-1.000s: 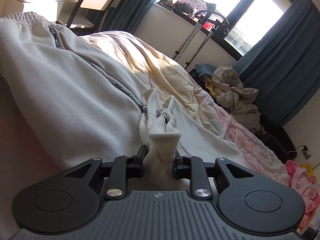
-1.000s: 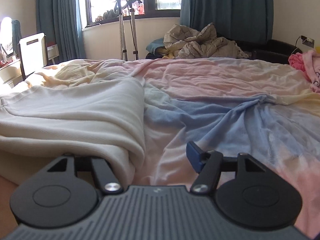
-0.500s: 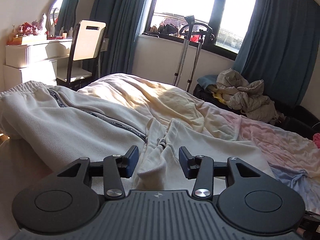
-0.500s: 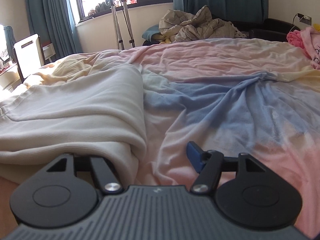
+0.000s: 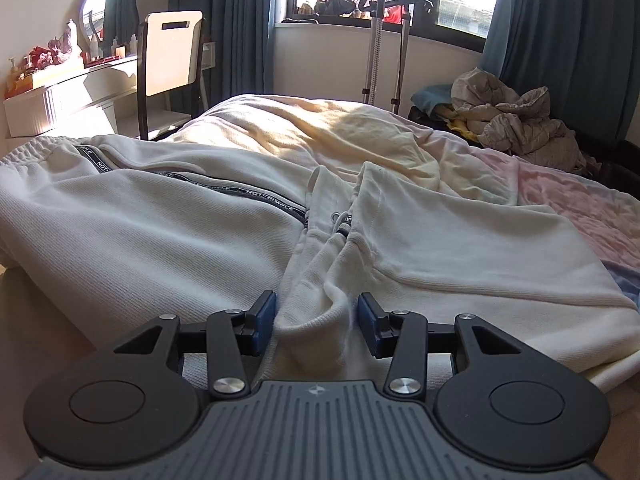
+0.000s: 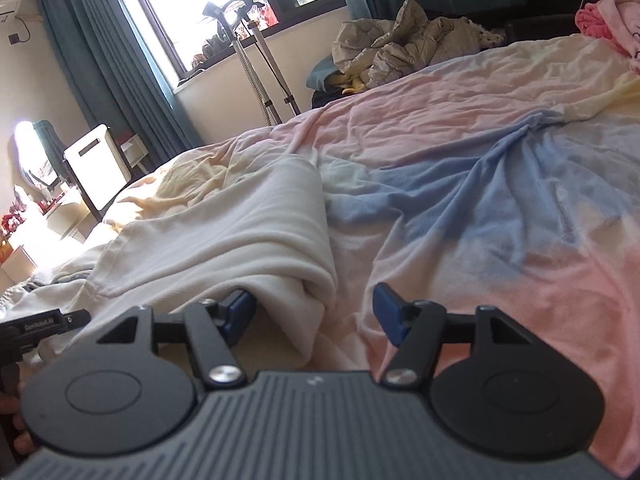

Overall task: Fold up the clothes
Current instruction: 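Open the left gripper and press the folded edge with the right gripper, then grasp the folded edge of the cream sweatpants with the right gripper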

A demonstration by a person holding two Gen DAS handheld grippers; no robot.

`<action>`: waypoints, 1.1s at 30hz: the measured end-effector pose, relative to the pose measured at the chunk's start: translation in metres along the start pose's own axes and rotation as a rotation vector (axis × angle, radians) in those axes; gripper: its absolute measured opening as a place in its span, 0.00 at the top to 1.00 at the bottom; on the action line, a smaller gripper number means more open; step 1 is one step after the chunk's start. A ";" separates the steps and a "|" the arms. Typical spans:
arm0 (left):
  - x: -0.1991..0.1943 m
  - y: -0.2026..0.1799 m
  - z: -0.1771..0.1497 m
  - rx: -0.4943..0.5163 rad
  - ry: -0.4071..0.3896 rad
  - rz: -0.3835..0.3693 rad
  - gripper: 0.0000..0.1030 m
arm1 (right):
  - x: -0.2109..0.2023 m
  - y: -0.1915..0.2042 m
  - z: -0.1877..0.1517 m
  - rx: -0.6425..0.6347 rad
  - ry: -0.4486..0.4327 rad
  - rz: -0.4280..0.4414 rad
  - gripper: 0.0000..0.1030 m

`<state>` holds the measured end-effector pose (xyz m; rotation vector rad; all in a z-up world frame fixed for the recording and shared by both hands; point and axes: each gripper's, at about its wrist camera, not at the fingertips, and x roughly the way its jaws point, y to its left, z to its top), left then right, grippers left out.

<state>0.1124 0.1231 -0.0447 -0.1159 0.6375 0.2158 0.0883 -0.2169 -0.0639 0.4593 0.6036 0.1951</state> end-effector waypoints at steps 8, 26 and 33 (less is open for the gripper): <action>0.002 -0.005 0.001 0.016 0.005 0.013 0.50 | 0.013 -0.019 0.023 0.198 -0.043 0.141 0.35; 0.005 -0.004 0.002 0.004 0.012 0.007 0.49 | 0.079 -0.058 0.026 0.548 0.150 0.438 0.25; 0.005 -0.002 0.004 0.010 0.007 -0.005 0.50 | 0.097 -0.027 0.029 0.387 0.253 0.314 0.18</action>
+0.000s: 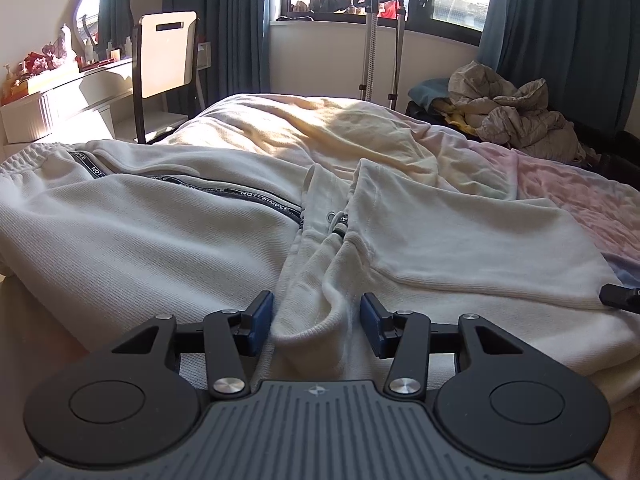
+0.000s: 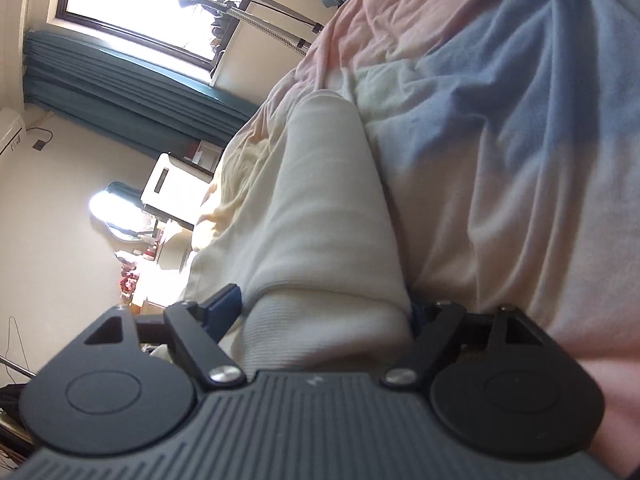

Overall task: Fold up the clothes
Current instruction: 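Grasp the folded edge of the cream sweatpants with the right gripper, then lift the folded edge with the right gripper and fold it over the waistband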

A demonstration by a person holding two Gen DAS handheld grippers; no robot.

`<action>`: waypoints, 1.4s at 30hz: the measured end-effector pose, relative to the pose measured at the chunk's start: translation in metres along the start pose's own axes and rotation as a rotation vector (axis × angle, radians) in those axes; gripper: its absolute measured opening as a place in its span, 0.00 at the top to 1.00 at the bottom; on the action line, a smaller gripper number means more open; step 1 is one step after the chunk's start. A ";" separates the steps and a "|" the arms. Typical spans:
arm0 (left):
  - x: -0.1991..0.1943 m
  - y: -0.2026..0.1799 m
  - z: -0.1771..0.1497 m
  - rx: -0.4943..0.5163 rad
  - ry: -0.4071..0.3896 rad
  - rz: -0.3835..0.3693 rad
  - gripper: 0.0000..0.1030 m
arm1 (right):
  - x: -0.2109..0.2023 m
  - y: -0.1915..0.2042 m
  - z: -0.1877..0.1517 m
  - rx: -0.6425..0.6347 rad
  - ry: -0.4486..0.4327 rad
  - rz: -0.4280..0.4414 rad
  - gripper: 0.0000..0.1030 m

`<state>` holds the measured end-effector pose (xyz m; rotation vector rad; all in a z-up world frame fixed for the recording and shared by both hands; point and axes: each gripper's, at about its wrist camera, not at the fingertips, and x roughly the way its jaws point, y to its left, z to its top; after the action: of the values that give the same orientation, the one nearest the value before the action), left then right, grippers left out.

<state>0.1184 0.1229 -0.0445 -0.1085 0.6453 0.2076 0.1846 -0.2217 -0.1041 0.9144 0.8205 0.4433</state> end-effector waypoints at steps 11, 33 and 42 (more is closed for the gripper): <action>-0.047 -0.017 0.005 0.115 -0.165 -0.057 0.48 | -0.040 0.049 0.009 -0.048 -0.114 -0.077 0.65; 0.009 -0.177 0.019 0.287 -0.071 -0.019 0.46 | -0.153 0.036 0.071 -0.062 -0.340 -0.152 0.65; 0.015 -0.240 -0.004 0.327 -0.029 -0.124 0.43 | -0.189 0.039 0.077 -0.098 -0.437 -0.203 0.65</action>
<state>0.1819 -0.1089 -0.0480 0.1682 0.6341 -0.0179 0.1273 -0.3631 0.0366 0.7882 0.4798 0.0971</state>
